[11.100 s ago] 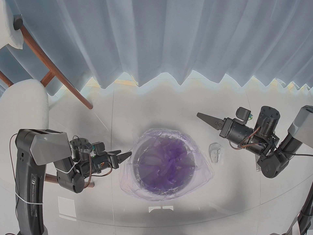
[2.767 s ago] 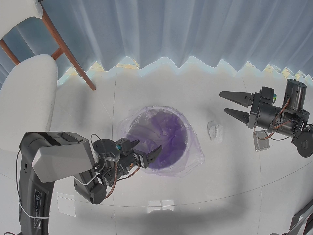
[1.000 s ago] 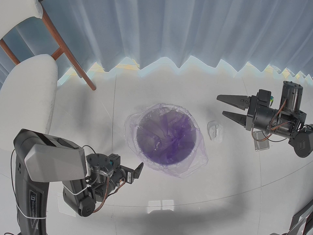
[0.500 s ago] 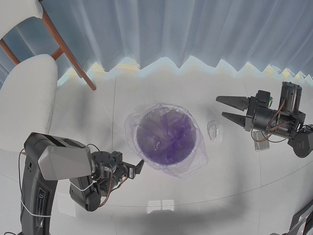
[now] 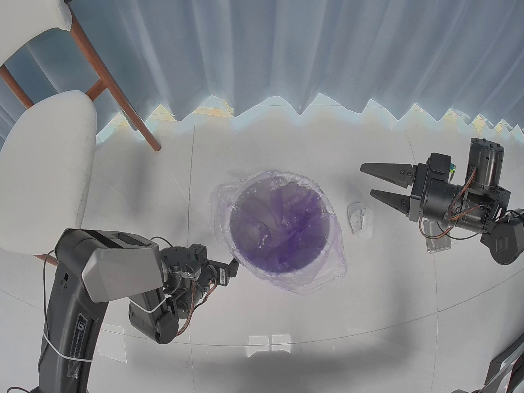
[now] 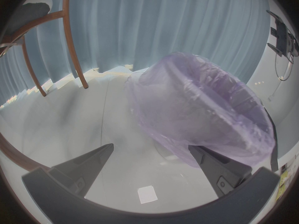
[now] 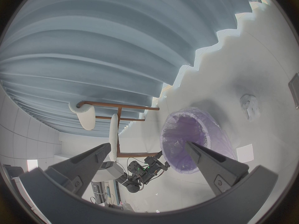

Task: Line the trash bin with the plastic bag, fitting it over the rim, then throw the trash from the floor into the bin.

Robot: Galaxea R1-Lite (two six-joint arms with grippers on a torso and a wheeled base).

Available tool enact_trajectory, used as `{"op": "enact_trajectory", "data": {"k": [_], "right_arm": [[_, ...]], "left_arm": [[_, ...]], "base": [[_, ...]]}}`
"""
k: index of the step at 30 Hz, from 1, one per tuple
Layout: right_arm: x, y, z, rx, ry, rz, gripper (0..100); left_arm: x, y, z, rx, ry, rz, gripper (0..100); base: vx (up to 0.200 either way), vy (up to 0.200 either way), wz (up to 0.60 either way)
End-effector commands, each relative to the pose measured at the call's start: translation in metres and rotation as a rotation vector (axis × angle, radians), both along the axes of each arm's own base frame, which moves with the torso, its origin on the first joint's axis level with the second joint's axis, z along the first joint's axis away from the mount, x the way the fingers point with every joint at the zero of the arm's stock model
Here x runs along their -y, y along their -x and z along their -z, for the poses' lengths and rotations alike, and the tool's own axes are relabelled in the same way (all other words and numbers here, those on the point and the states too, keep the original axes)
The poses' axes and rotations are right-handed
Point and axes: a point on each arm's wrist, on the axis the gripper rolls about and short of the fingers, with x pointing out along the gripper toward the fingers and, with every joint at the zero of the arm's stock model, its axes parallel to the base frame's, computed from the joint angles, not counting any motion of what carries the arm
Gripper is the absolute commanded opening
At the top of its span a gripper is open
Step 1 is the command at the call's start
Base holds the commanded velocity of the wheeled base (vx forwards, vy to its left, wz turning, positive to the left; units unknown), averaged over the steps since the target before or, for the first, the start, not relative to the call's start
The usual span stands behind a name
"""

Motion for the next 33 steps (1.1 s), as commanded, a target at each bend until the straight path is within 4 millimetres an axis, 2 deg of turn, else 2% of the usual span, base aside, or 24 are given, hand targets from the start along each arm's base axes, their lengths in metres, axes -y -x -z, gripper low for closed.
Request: {"op": "enact_trajectory", "data": {"k": [1,9,12,14,21,24,26,28,29,30,33], "right_arm": [[-0.001,0.000,0.002,-0.006,0.001,-0.003,100],[-0.001,0.000,0.002,-0.006,0.001,-0.004,100],[-0.001,-0.001,0.002,-0.007,0.002,-0.004,100],[-0.002,-0.001,0.003,-0.009,0.002,-0.004,100],[-0.002,-0.005,0.007,-0.021,0.007,-0.003,100],[-0.002,-0.006,0.008,-0.022,0.007,-0.002,100],[-0.001,-0.005,0.007,-0.021,0.005,0.000,100],[-0.001,-0.005,0.006,-0.018,0.005,0.002,100],[-0.001,-0.005,0.006,-0.018,0.005,0.002,100],[0.000,-0.006,0.006,-0.016,0.004,0.003,100],[-0.001,-0.007,0.007,-0.024,0.004,0.004,100]], "left_arm": [[0.003,-0.012,0.012,0.007,0.004,-0.050,100],[0.006,-0.021,0.030,-0.015,0.004,-0.082,100],[0.008,-0.029,0.051,-0.012,-0.005,-0.119,100],[0.009,-0.031,0.055,-0.007,-0.005,-0.122,100],[0.007,-0.030,0.054,0.006,0.004,-0.125,100],[0.002,-0.025,0.045,0.004,0.004,-0.127,100],[-0.011,-0.003,0.000,0.005,0.007,-0.131,100],[-0.021,0.012,-0.019,-0.005,0.000,-0.135,100],[-0.023,0.014,-0.023,-0.004,-0.002,-0.134,100],[-0.032,0.027,-0.042,0.003,-0.002,-0.135,100],[-0.036,0.041,-0.065,0.027,0.010,-0.116,100]], "base": [[0.000,0.000,0.00],[0.000,0.000,0.00],[0.000,0.000,0.00],[0.000,0.000,0.00],[0.000,0.000,0.00],[0.000,0.000,0.00],[0.000,0.000,0.00],[0.000,0.000,0.00],[0.000,0.000,0.00],[0.000,0.000,0.00],[0.000,0.000,0.00]]}}
